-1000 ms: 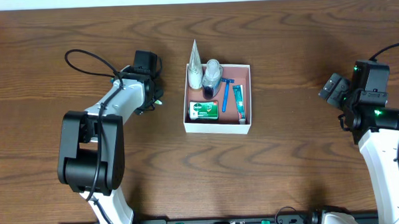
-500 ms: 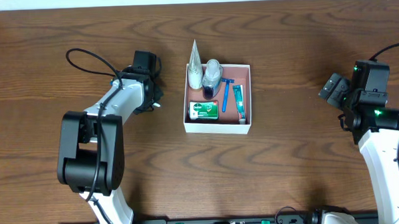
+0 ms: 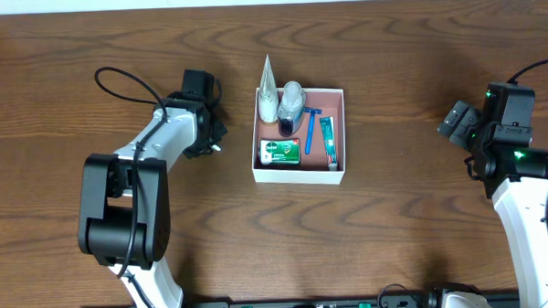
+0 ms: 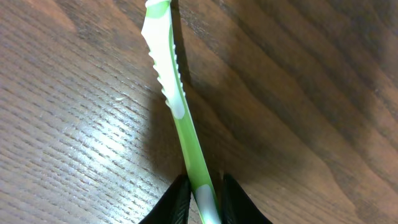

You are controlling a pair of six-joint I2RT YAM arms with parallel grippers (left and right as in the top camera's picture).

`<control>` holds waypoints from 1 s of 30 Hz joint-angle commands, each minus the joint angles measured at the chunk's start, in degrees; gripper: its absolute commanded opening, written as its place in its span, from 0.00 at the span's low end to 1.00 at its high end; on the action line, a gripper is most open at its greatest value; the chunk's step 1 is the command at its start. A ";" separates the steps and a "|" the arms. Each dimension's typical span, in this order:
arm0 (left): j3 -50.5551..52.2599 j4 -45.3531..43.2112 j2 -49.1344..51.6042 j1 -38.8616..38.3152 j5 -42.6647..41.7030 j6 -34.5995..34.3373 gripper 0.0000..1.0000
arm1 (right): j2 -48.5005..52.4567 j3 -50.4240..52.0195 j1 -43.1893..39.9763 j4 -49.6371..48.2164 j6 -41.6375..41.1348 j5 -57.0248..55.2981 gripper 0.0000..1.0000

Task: Pack container
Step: 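Move the left gripper over the green toothbrush and align, then grasp the green toothbrush handle with the left gripper and lift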

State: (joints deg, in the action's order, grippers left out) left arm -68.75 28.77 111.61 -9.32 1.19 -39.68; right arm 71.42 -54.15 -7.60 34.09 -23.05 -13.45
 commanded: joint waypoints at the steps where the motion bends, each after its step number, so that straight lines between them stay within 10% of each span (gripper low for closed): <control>1: -0.92 2.10 1.05 1.09 -2.08 3.67 0.13 | 0.07 -0.17 -0.26 0.04 -0.70 -0.20 0.99; 30: -10.95 13.64 -29.14 -2.34 -9.79 21.73 0.06 | 0.07 -0.17 -0.26 0.04 -0.70 -0.20 0.99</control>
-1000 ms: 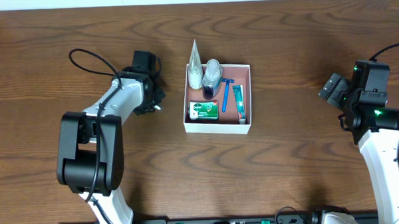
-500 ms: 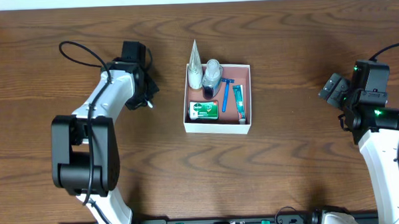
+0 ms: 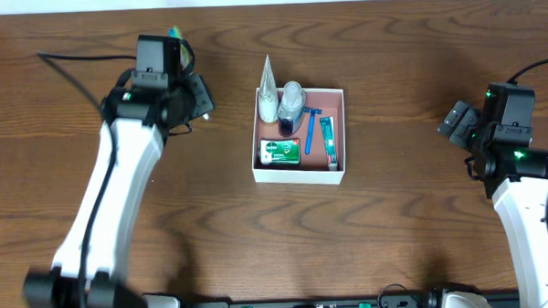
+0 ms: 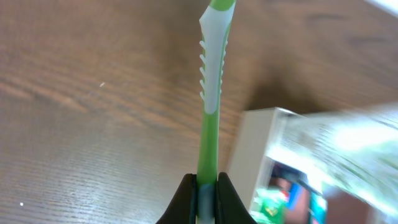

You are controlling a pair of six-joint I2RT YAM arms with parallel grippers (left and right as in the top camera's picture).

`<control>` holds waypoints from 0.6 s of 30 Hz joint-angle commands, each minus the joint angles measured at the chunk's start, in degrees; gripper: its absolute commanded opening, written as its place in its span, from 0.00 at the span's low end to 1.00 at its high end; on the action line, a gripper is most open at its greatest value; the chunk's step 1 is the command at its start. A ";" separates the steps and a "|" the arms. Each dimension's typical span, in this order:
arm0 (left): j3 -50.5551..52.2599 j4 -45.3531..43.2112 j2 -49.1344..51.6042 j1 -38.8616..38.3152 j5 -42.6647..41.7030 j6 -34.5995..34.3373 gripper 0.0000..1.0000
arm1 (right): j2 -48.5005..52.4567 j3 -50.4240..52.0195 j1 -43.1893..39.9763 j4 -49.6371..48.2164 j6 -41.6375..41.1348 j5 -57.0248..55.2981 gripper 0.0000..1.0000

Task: Pack container
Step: 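Grasp the green toothbrush handle with the left gripper and lift, then carry the toothbrush with the left gripper and lower into the box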

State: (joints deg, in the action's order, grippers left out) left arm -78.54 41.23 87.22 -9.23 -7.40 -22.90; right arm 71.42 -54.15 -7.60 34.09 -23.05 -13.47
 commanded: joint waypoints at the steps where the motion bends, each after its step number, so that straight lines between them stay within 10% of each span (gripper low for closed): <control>1: -1.16 1.60 -6.14 -3.39 -1.18 5.55 0.06 | 0.07 -0.17 -0.26 0.04 -0.70 -0.17 0.99; 18: -0.85 3.56 -5.29 -27.93 1.95 9.27 0.06 | 0.07 -0.17 -0.26 0.04 -0.70 -0.17 0.99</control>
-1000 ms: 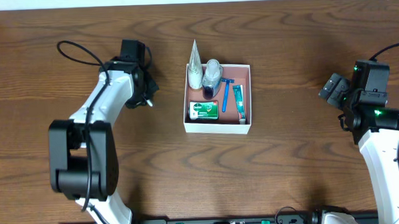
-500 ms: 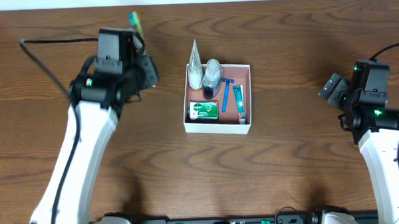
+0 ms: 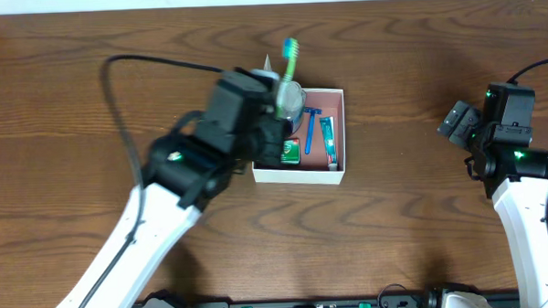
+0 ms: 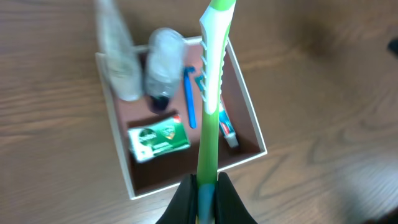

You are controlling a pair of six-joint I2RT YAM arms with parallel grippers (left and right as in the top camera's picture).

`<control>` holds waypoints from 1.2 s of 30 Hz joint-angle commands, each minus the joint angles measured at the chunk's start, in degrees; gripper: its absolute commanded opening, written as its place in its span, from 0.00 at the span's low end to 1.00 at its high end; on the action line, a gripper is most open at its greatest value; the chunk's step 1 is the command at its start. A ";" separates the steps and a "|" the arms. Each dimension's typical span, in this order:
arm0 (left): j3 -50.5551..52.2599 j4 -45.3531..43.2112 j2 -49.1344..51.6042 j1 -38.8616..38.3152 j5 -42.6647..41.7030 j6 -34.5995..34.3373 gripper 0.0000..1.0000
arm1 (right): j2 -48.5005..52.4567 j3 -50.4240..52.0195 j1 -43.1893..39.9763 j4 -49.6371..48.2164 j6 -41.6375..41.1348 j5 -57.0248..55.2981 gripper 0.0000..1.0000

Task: Pack container
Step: 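Carry the toothbrush with the left gripper and lower into the box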

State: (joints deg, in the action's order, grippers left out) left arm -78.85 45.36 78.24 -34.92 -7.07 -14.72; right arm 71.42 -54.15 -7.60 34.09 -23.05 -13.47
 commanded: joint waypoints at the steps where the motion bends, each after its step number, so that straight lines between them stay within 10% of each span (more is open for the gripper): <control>1: -0.55 -0.94 5.22 -3.15 1.68 0.79 0.06 | 0.07 -0.17 -0.26 0.04 -0.70 -0.17 0.99; 29: -0.50 -5.75 24.55 -12.37 18.27 -17.53 0.07 | 0.07 -0.17 -0.26 0.04 -0.70 -0.17 0.99; 36: -0.50 -5.57 24.55 -12.39 18.05 -17.53 0.28 | 0.07 -0.17 -0.26 0.04 -0.70 -0.17 0.99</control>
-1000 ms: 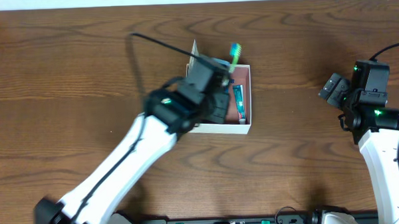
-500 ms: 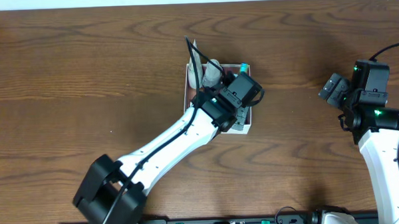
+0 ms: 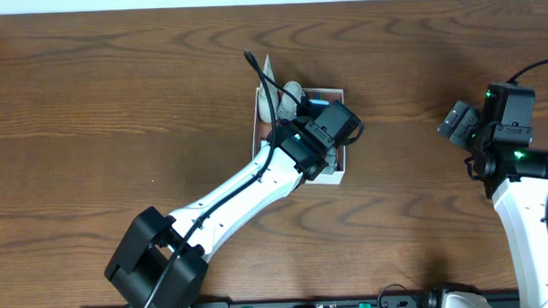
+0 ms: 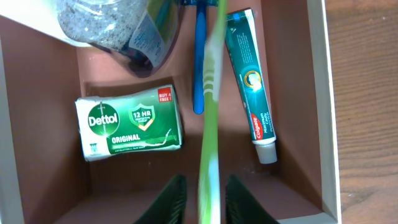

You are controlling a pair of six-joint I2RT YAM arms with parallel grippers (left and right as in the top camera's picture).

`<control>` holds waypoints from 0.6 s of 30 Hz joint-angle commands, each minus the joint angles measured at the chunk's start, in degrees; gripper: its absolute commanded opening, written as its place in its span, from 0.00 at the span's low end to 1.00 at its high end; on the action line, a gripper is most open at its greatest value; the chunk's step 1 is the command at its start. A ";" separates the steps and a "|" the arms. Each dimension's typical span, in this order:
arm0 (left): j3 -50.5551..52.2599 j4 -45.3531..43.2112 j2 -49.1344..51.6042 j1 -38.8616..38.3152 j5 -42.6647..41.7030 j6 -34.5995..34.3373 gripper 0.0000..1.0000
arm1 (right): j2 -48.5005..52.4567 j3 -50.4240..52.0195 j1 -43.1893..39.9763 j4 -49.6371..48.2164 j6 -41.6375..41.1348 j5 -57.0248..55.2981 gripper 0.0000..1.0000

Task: Pack container
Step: 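Carry the toothbrush with the left gripper and lower into the box, then release the toothbrush beside the toothpaste in the box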

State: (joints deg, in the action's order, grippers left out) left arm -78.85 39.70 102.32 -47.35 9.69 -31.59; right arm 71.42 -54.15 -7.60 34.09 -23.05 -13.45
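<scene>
In the left wrist view a green and white toothbrush (image 4: 210, 106) shows blurred, lengthwise over the brown floor of the white box (image 4: 324, 93). My left gripper (image 4: 202, 198) is open around its handle, with a gap on each side. Under it lie a green Dettol soap (image 4: 130, 127), a blue razor (image 4: 199, 62) and a toothpaste tube (image 4: 252, 93). A clear speckled bottle (image 4: 115, 28) sits at the box's far end. From overhead my left arm (image 3: 323, 129) covers most of the box (image 3: 256, 159). My right gripper (image 3: 460, 120) stays at the far right; its jaws are unclear.
A pale cone-shaped tube (image 3: 268, 76) stands at the box's far left corner. The left arm's cable (image 3: 262, 77) loops above the box. Bare wooden table (image 3: 117, 105) lies all round.
My left gripper has dropped from high above the box to just over its floor and has opened. The toothbrush is no longer pinched and shows blurred between the jaws.
My left gripper was shut on the toothbrush lying on the table left of the box. Then it held the brush raised at the far left, then upright above the box. Now it is open inside the box. The right arm has stayed still.
</scene>
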 commanded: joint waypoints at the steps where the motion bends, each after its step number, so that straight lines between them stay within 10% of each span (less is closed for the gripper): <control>1: -0.50 0.09 0.46 0.04 1.29 -0.66 0.28 | 0.07 -0.17 -0.26 0.04 -0.70 -0.20 0.99; 11: -0.90 1.68 -1.75 0.07 1.31 0.26 0.30 | 0.07 -0.17 -0.26 0.04 -0.68 -0.20 0.99; 18: -3.06 9.35 -13.88 0.07 2.05 5.66 0.58 | 0.07 -0.17 -0.26 0.04 -0.68 -0.20 0.99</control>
State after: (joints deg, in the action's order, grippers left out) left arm -78.91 47.33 95.83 -47.35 9.96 -28.75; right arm 71.42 -54.15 -7.60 34.11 -23.05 -13.47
